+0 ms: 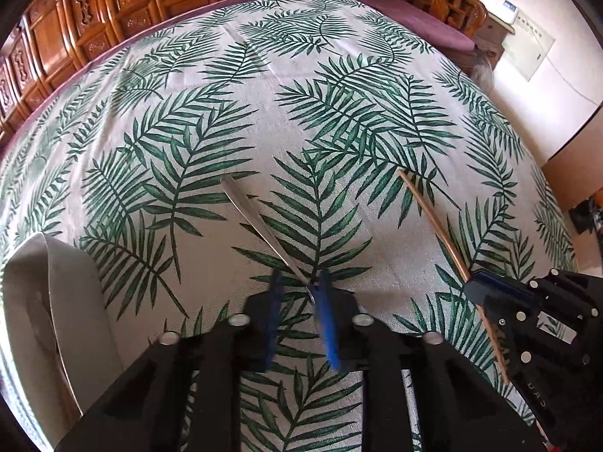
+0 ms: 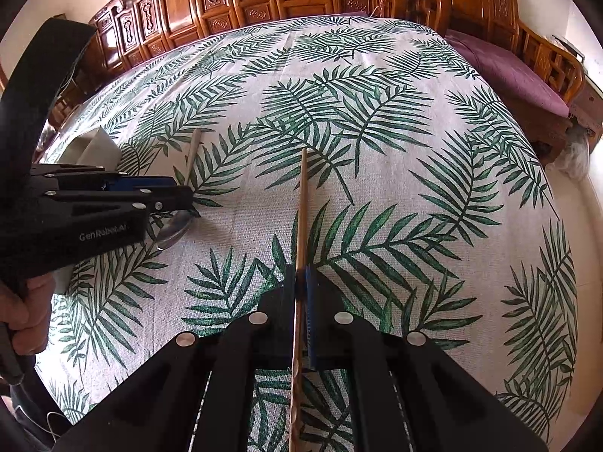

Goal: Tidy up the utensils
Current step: 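Grasp a metal spoon on the cloth with the left tool while the right tool holds the chopstick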

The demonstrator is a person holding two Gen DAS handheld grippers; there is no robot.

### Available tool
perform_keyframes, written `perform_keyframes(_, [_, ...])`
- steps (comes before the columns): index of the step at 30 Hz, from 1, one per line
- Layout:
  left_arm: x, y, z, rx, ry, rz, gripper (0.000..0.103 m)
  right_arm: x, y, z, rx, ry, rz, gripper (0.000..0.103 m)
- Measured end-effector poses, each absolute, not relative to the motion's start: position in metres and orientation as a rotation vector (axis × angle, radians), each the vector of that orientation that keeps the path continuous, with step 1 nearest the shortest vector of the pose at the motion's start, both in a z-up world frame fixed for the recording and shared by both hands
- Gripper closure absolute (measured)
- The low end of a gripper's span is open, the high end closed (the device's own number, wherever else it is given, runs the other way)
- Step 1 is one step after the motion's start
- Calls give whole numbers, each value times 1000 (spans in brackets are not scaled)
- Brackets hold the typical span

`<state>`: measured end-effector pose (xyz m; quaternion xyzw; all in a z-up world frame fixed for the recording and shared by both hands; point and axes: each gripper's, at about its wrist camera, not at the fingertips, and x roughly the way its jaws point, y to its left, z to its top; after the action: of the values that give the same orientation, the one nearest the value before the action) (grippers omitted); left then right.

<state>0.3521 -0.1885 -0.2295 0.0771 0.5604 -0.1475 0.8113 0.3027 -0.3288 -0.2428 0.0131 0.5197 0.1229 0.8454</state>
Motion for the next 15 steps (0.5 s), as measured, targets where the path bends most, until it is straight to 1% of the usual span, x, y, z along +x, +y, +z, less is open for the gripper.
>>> perform_keyframes(2, [353, -184, -230, 152, 1200, -323, 96, 303, -329, -243, 29, 1095, 259, 97])
perform_keyframes(4, [351, -180, -230, 136, 1205, -339, 98, 303, -329, -243, 30, 1095, 260, 97])
perform_keyframes(11, [344, -179, -229, 155, 1213, -363, 103, 303, -330, -243, 30, 1097, 262, 97])
perform_keyframes(15, [345, -178, -228, 147, 1223, -360, 103, 303, -329, -243, 32, 1097, 261, 97])
